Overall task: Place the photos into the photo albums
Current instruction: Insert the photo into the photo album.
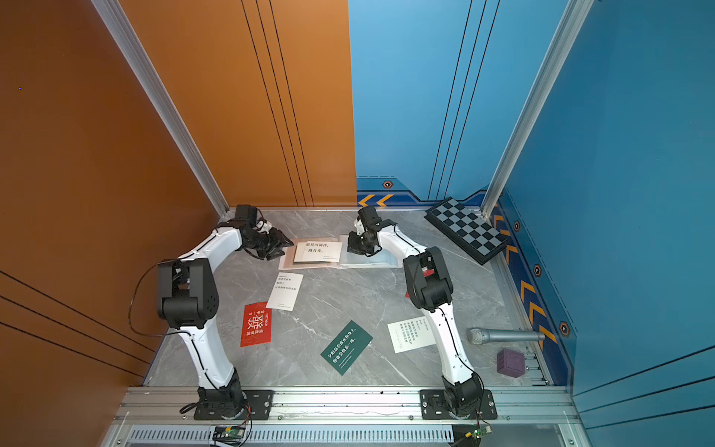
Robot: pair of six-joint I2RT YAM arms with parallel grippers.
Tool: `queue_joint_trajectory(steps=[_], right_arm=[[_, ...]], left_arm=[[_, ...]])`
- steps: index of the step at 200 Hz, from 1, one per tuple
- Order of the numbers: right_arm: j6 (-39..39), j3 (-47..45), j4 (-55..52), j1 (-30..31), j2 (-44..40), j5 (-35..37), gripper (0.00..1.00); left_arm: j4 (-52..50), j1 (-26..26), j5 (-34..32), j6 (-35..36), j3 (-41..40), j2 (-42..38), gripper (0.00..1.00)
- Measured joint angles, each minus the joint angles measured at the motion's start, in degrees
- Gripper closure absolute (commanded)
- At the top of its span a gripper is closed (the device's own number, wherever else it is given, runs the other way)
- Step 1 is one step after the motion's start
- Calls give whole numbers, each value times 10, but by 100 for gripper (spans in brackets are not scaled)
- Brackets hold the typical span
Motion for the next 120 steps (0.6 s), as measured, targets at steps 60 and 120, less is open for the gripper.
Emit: queue_joint_trajectory(steps=[60,120], right_arm=[[-22,49,-34,14,6,17,93],[-23,82,-46,20,35,16,93]], left_arm=[[0,0,0,3,0,0,47],[-2,0,0,4,0,0,46]])
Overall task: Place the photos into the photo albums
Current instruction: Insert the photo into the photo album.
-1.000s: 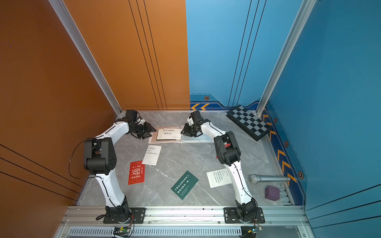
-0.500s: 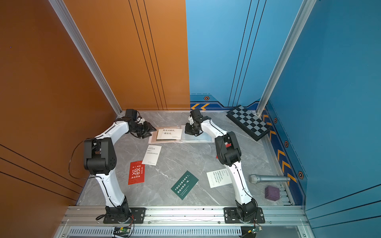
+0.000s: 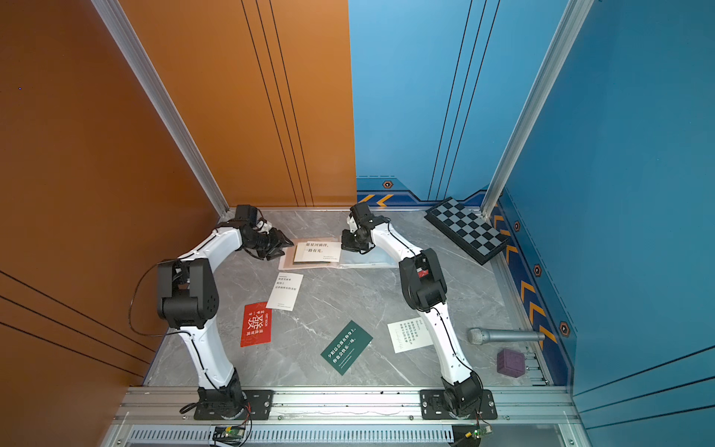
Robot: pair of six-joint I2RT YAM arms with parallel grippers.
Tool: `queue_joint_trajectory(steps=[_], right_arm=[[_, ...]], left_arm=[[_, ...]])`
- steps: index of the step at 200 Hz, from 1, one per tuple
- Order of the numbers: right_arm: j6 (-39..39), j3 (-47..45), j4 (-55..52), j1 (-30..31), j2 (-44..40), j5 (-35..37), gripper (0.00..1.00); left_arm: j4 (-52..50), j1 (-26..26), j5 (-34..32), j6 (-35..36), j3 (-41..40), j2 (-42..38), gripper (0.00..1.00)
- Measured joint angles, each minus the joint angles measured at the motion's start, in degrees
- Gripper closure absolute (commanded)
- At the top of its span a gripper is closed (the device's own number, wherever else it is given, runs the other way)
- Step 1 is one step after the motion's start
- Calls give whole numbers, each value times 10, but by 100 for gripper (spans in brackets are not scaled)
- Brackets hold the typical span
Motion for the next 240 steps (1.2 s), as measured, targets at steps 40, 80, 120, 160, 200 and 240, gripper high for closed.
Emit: queue_joint_trajectory(steps=[40,80,120,160,200,240], right_arm=[[0,14,-4,3,26,-1,93],[0,39,-4,7,37,-1,93],[2,53,-4,13,51,-2,93],[7,73,-5,19,62,-8,92],[15,91,-4,29,78,-14,92],[18,95,-4,32,90,-21,92]], left_arm=[[0,0,0,0,0,0,46],[0,0,0,0,0,0,47],[0,0,0,0,0,0,47],[0,0,0,0,0,0,47],[0,0,0,0,0,0,47],[0,0,0,0,0,0,47]])
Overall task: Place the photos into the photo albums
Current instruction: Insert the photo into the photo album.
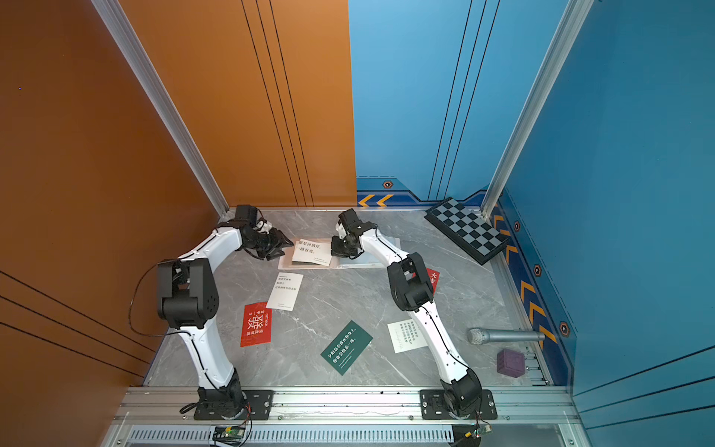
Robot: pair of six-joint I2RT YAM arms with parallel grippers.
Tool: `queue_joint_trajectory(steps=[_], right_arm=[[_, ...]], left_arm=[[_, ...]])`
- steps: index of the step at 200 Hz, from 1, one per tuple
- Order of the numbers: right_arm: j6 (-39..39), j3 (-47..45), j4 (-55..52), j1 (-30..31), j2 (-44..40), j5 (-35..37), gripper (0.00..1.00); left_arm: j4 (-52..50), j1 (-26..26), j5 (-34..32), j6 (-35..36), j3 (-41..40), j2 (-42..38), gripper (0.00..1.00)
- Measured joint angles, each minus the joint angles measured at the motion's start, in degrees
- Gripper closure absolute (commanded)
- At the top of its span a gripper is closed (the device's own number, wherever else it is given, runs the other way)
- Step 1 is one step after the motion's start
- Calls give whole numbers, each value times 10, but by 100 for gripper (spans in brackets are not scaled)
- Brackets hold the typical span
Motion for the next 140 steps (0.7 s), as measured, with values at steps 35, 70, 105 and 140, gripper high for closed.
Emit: queue_joint_trajectory(steps=[35,70,105,140], right_arm=[[3,10,0,0,0,-5,91],[4,20,-4,3,1,-15,90],[4,19,-4,5,0,-29,88],[-3,-17,-9,7,-26,-30,87]], left_arm=[[0,0,0,0,0,0,47],[0,0,0,0,0,0,46],[0,0,0,0,0,0,46],[0,0,0,4,0,0,46]])
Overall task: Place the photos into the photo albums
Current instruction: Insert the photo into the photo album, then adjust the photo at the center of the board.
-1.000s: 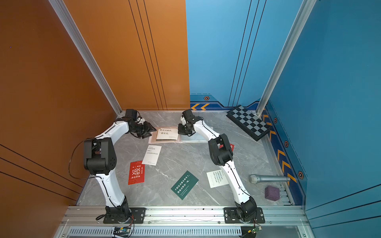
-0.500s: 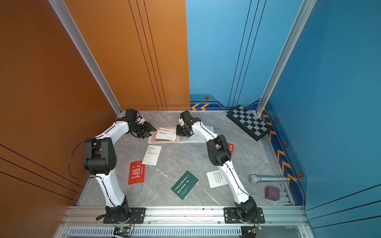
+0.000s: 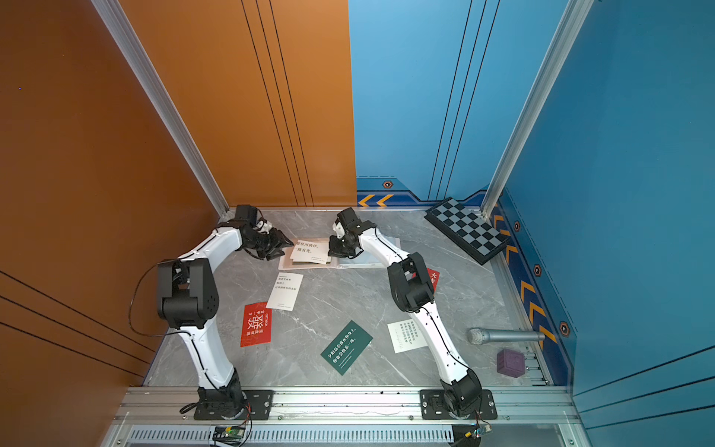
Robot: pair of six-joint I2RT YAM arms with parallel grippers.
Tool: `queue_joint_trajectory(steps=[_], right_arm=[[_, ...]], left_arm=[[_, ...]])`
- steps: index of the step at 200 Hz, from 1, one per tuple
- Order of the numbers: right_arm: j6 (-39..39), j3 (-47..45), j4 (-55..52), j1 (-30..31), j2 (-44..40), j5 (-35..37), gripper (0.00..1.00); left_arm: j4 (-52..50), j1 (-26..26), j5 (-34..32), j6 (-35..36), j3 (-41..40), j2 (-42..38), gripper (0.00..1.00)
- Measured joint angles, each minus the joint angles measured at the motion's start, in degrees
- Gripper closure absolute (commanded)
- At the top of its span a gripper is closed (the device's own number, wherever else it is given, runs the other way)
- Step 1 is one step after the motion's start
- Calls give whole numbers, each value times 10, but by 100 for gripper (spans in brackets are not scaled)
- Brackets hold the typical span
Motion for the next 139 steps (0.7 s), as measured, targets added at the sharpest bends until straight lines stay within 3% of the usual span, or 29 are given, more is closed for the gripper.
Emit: queue_joint_trajectory(steps=[70,139], right_arm=[[-26,-90,-3,14,-116,0,85],[-30,-159,3,45,-143,-17,84]], left_arm=[[0,0,-6,4,0,0,46],[0,0,-16,4,0,0,46]])
